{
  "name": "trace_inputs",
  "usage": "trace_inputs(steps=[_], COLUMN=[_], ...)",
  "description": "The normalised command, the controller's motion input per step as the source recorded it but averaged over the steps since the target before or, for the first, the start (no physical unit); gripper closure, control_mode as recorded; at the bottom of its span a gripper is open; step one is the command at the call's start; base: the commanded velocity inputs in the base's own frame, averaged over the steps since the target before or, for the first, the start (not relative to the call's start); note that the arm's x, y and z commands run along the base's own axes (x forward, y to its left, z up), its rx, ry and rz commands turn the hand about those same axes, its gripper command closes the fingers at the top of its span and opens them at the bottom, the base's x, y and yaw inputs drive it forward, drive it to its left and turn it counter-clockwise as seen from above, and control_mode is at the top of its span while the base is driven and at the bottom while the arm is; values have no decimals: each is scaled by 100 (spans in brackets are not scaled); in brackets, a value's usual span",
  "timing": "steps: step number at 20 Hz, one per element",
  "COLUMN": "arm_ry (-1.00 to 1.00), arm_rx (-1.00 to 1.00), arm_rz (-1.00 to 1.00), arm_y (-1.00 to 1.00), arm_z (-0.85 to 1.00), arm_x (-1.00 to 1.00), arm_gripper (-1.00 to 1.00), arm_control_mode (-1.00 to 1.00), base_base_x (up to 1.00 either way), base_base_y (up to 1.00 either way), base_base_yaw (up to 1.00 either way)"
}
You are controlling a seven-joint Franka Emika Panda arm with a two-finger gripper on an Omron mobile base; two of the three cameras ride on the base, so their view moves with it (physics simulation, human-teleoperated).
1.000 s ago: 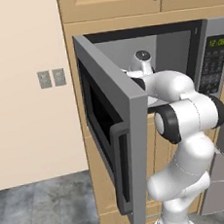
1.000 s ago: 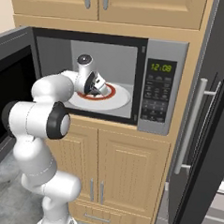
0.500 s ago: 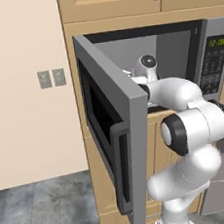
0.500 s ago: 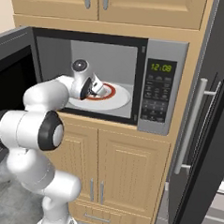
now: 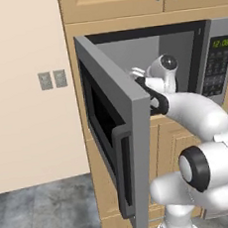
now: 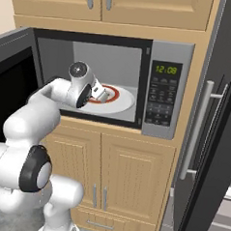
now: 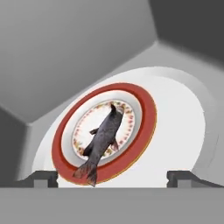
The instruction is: Transport the fish from the fridge to the microwave and turn on the microwave.
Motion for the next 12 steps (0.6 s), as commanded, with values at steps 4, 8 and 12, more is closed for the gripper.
trace_inputs(steps=[4, 8, 12], arm_ry=[6, 0, 0], arm_rx=[1, 0, 0], arm_rz=[0, 0, 0], arm_y=[-18, -5, -5], arm_z=[65, 31, 21], arm_x=[-71, -81, -94], arm_gripper=[-100, -100, -100], arm_control_mode=[-100, -100, -100], base_base_x=[0, 0, 0], base_base_y=[0, 0, 0], base_base_yaw=[0, 0, 0])
